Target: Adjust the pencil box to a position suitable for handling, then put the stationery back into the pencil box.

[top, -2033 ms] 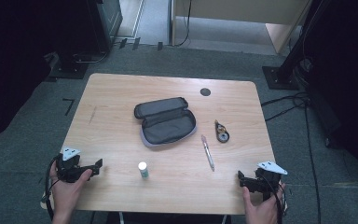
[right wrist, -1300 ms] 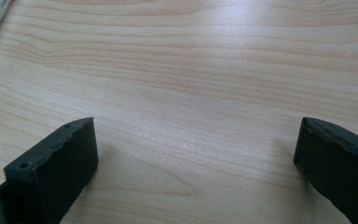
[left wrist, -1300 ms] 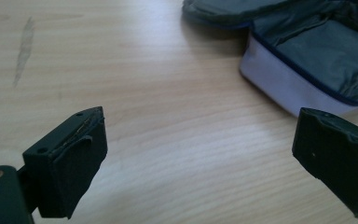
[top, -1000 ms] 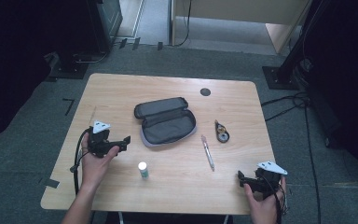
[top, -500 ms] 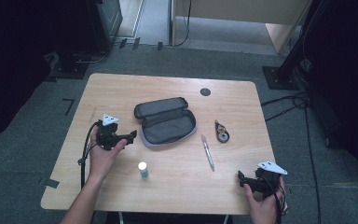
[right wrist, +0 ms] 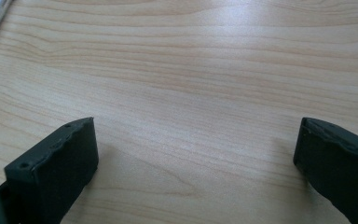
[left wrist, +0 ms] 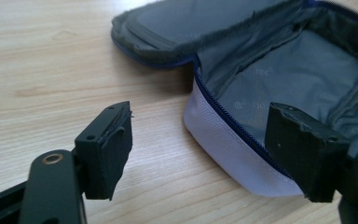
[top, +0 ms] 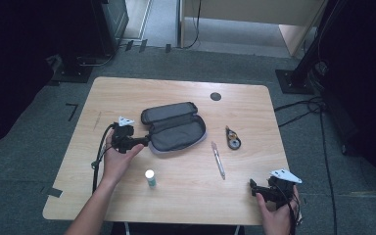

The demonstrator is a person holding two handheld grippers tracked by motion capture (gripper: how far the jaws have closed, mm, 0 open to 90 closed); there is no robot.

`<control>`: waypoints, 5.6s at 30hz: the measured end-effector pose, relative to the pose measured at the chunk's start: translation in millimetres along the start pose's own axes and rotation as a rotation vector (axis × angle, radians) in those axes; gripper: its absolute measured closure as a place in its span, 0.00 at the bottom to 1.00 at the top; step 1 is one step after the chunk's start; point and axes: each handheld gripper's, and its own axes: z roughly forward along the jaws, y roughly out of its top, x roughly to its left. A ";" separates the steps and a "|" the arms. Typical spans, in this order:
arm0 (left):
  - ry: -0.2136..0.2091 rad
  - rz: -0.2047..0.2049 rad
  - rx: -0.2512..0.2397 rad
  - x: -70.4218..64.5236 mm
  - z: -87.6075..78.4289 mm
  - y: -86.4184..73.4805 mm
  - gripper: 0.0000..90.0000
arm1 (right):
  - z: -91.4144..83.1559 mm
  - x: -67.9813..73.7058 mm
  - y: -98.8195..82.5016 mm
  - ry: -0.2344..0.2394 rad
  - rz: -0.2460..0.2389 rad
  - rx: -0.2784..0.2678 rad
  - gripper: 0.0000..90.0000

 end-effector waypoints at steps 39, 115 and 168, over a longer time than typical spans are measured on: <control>0.111 -0.085 0.066 6.4 19.8 -2.0 0.98 | 0.0 -0.2 0.0 0.001 -0.001 0.001 0.00; 0.166 -0.121 0.062 84.3 -86.6 -123.1 0.00 | 0.4 4.7 0.7 -0.020 0.020 0.001 0.00; 0.241 -0.015 0.023 83.1 -75.3 -128.1 0.00 | 82.5 56.1 115.1 0.059 -0.075 -0.054 0.32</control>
